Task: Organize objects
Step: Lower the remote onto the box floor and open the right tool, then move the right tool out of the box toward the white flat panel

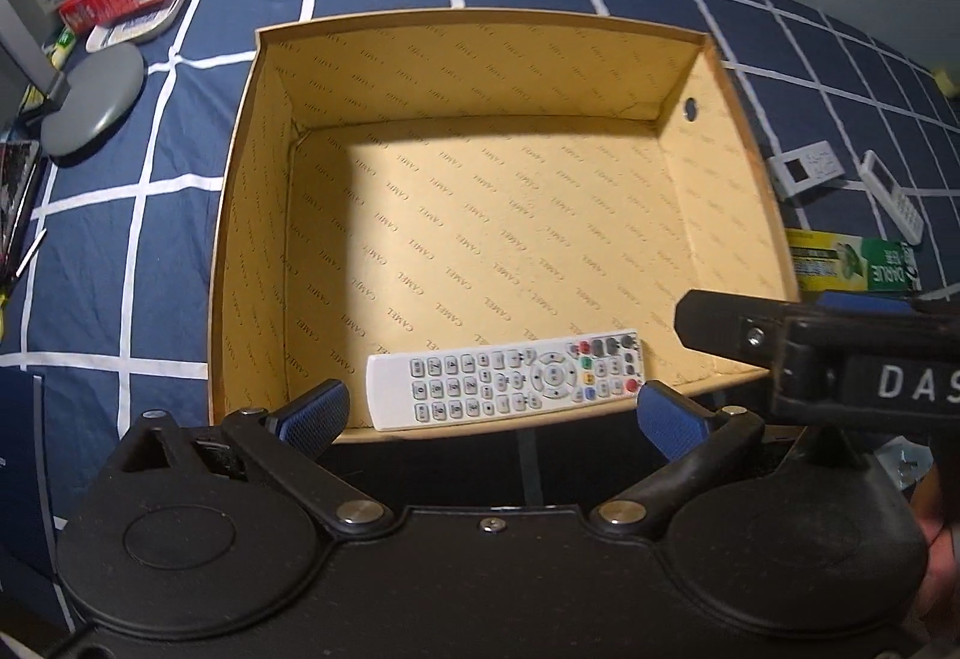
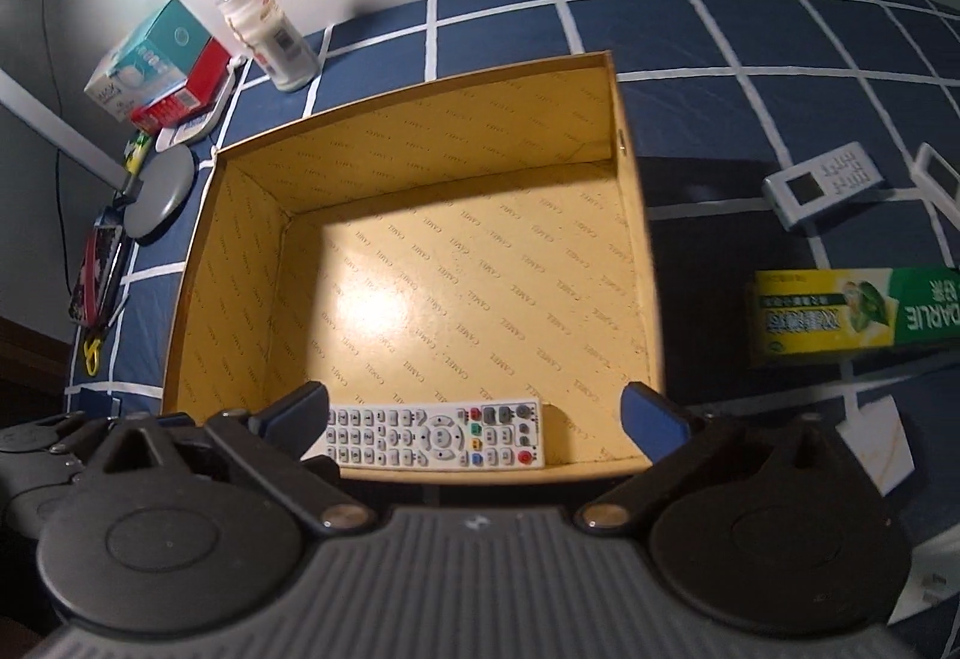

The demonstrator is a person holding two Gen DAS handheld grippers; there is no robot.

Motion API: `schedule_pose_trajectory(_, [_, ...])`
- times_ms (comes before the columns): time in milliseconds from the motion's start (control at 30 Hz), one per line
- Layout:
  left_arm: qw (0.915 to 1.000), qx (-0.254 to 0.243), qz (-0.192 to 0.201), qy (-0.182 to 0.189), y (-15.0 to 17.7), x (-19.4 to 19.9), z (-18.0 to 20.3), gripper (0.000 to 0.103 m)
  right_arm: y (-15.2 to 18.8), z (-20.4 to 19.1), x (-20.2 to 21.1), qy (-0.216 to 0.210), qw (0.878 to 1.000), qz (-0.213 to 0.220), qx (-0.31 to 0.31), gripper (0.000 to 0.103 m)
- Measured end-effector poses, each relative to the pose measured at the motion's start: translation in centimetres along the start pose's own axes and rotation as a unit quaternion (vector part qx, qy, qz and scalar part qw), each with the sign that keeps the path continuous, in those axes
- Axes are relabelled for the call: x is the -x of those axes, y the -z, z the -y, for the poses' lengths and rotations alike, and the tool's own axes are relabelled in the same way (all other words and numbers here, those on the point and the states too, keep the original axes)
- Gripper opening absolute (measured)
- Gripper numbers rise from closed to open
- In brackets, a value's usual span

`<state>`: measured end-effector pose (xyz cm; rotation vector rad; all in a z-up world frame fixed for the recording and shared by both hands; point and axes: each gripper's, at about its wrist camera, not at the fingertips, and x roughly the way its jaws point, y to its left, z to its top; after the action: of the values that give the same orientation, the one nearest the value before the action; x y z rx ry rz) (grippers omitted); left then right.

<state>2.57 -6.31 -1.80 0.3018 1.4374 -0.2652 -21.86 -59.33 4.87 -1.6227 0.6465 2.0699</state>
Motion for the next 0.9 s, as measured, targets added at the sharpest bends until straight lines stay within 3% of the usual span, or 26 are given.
schedule_pose_trajectory(533, [0.9948, -0.094, 0.011, 0.038, 2.8, 1.8, 3.6, 0.103, 4.7, 3.1, 5.1, 0.037, 0.999, 0.019, -0.018, 0.103])
schedule_pose_trajectory(900, [0.9918, -0.119, 0.010, 0.045, 3.5, 1.2, 10.3, 0.103, 5.3, 10.1, 6.8, 0.053, 0.998, 0.004, -0.016, 0.103])
